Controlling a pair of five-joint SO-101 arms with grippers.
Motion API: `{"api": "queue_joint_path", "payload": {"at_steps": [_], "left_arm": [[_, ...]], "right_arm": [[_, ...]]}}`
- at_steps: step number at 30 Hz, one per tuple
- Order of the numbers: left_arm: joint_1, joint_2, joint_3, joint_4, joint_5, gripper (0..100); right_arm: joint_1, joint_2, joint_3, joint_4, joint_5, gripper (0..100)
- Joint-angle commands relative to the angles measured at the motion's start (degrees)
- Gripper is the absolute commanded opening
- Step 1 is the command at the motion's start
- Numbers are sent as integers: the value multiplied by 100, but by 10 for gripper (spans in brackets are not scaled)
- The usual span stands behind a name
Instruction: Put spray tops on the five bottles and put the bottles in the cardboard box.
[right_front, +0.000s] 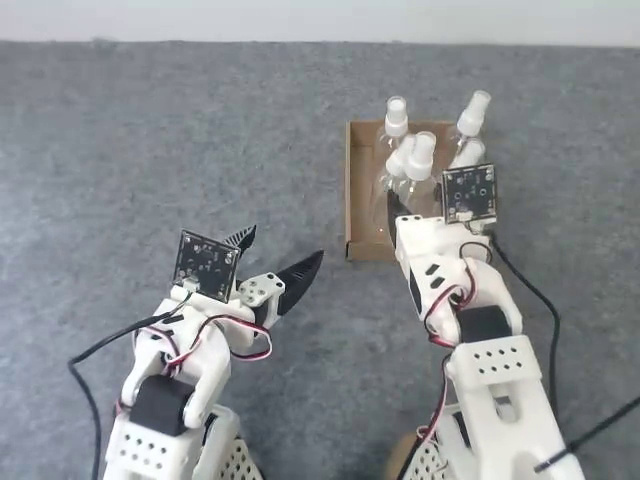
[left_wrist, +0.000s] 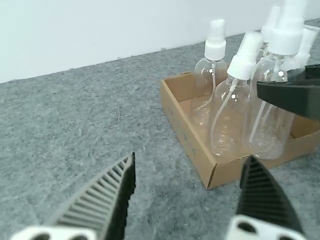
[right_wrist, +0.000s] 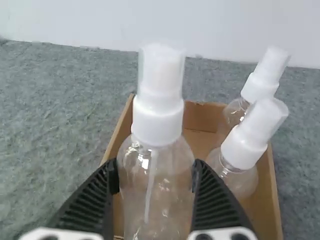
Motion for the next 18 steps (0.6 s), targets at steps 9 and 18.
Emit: {"api": "queue_joint_path", "payload": {"at_steps": [9,18], "left_arm": [[-26,88,-31,-114,-18,312],[-26,79,-22,-114,-18,312]], "right_arm": [[48,-207,141,-567,-62,6],[57,-207,176,-804,-62,6]]}}
